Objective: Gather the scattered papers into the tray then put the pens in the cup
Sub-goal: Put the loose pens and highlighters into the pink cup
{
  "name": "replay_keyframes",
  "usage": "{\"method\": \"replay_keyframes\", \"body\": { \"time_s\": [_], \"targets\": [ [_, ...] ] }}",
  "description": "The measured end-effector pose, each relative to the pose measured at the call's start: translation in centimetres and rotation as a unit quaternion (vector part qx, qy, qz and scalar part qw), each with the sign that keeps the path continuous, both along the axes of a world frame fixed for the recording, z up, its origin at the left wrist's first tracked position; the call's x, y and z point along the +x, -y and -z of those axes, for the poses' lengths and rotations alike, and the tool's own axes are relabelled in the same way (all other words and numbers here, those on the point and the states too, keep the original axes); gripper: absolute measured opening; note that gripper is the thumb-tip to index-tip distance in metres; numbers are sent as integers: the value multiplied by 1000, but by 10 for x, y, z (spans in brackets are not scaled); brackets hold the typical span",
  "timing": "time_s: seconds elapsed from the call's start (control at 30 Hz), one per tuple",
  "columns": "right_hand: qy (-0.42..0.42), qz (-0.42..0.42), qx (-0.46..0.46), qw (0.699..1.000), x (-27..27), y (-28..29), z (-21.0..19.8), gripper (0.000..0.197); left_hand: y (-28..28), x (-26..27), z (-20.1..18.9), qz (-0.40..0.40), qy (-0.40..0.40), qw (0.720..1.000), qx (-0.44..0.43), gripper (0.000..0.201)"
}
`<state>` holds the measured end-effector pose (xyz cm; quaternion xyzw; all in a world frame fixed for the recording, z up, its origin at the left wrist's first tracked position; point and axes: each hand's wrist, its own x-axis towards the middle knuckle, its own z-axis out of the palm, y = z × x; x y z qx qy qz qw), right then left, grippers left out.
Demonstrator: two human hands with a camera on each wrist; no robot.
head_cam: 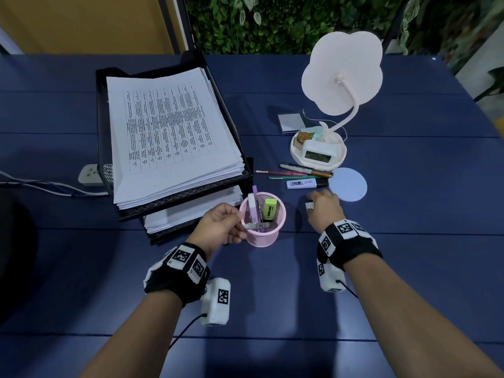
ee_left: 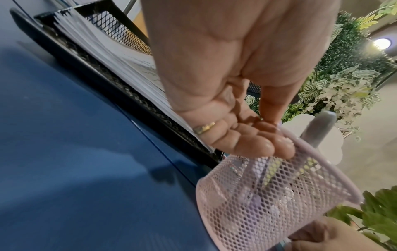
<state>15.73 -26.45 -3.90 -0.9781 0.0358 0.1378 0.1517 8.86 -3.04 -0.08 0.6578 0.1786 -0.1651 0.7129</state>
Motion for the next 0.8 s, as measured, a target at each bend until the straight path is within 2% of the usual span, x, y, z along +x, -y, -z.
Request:
{"method": "replay_keyframes", "body": {
  "time_s": [0.07,0.2,0.37,0.53,0.6,0.67,0.73,0.8],
  "targets": [
    [0,9,10,1000,-4,2,0,44,0,0,0,2,0,1000,-1,14],
    [-10,41,-55,998,-13,7,-3,45,1,1,0,3,-3,1000,0,13],
    [-6,41,-69,997,-19,10,-4,31,2,0,-1,-4,-4,1000,5,15],
    [2,30,-39,999,-28,2,-6,17,6,-2,-3,-17,-4,1000,7,15],
    [17,39,27,999,-31,1,-7,11,7,-2,-3,-17,-5,1000,9,15],
    [48,62,131,988,-33,0,-12,12,8,-2,-5,-19,-5,1000,11,16],
    [87,104,248,959,-32,-2,-23,15,9,-3,-5,-23,-6,1000,9,17],
    [123,137,362,914,-31,-7,-40,12,10,-4,-5,-28,-8,1000,5,16]
  ]
}}
